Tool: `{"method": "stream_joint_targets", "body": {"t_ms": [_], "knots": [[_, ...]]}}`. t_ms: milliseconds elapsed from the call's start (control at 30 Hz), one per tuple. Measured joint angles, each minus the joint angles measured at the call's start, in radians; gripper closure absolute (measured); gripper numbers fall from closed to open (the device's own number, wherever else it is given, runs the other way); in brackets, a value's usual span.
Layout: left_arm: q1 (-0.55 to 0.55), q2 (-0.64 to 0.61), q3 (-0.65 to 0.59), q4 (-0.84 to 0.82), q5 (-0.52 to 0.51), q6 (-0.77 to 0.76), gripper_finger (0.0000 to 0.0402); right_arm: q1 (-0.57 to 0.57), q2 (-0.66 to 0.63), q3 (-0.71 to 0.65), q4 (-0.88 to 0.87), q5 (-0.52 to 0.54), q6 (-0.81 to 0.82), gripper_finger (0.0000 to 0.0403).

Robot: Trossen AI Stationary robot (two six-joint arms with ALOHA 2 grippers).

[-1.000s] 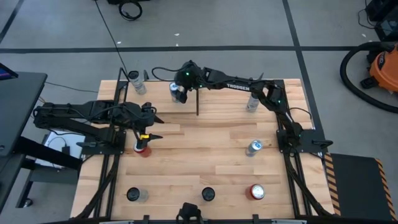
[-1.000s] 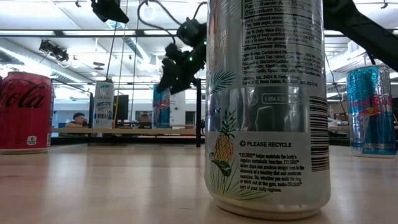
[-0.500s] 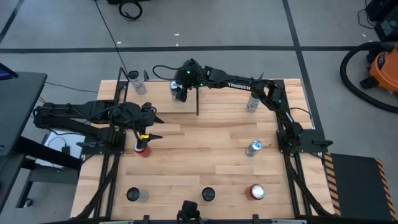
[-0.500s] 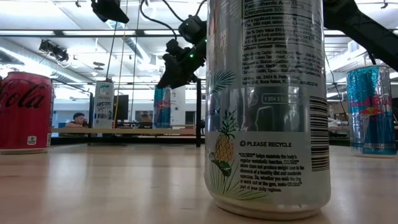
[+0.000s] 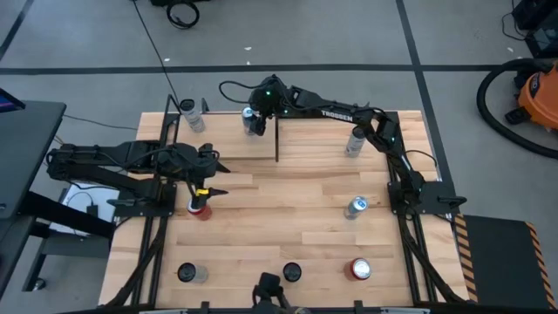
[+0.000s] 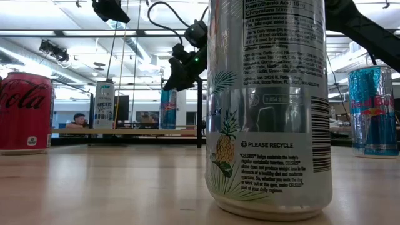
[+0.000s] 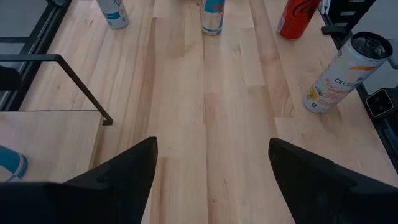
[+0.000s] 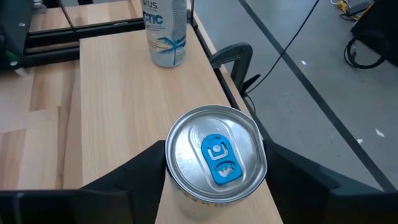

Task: Place canned beverage on shelf
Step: Put the blue soda can on the shelf

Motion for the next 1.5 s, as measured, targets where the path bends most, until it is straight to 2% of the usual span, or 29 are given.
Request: {"method": "stream_joint_targets", "body": {"t_ms": [800,1133,1367,1500], "knots": [[0.0,0.0,0.0,-0.005,0.0,-0.003,0.0092,-0.011,0.005,0.0,0.045,-0.022,-0.001,0.015],[0.0,0.0,0.0,-0.008,0.0,-0.003,0.0092,-0.011,0.005,0.0,0.056,-0.108,-0.049,0.0142],[0.0,0.0,0.0,-0.008,0.0,-0.003,0.0092,-0.011,0.005,0.0,0.056,-0.096,-0.052,0.0135],[0.0,0.0,0.0,-0.011,0.0,-0.003,0.0092,-0.01,0.005,0.0,0.044,-0.04,-0.053,0.0134]]}}
